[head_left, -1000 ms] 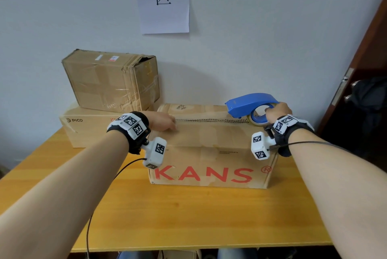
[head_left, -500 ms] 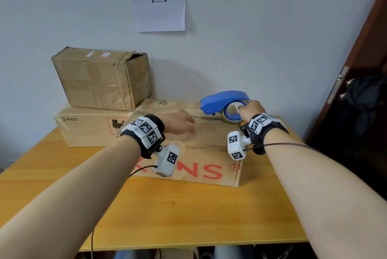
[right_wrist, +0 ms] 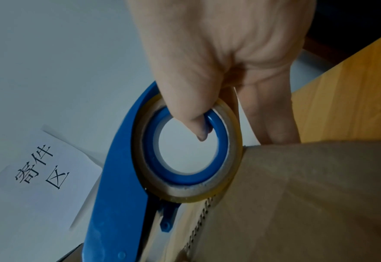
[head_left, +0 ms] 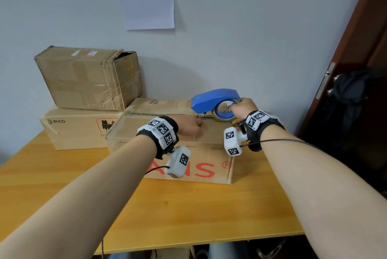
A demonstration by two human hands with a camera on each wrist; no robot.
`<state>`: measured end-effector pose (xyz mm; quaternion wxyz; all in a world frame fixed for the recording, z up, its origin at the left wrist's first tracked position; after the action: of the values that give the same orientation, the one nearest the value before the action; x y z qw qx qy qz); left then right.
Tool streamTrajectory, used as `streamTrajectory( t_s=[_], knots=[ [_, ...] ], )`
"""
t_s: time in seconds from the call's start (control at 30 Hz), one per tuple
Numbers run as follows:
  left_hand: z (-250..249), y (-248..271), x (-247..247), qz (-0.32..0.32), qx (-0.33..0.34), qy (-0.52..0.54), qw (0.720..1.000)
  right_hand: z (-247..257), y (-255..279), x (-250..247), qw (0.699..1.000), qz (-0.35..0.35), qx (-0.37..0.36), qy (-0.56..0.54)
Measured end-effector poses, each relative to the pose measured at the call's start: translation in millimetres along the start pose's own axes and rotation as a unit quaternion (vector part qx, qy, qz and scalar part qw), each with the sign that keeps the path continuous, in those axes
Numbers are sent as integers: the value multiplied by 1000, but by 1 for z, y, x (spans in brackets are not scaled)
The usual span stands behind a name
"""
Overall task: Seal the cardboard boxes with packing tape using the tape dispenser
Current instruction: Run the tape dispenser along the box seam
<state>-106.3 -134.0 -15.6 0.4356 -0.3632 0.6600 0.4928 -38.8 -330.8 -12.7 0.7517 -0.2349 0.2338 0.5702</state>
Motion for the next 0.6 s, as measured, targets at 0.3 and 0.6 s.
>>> streamTrajectory(
  t_s=[0.3,0.6],
  knots=[
    [-2,-8,-4,-5,-4,-51,999,6,1,-7,999,9,-20,37],
    [-2,-9,-9,-15,-15,-57,998,23,0,-21,998,-20,-50,27]
  ],
)
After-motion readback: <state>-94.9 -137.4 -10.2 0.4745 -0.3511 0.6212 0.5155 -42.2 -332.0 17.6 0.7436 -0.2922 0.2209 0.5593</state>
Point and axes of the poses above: each hand's wrist, its own y-axis away from the middle knuckle, its own x-axis out of the palm, z = x × y, the point moved 8 cm from there along -y, towards the middle knuckle, and after that the axes turned 6 degrees about -x, right-handed, at the moved point
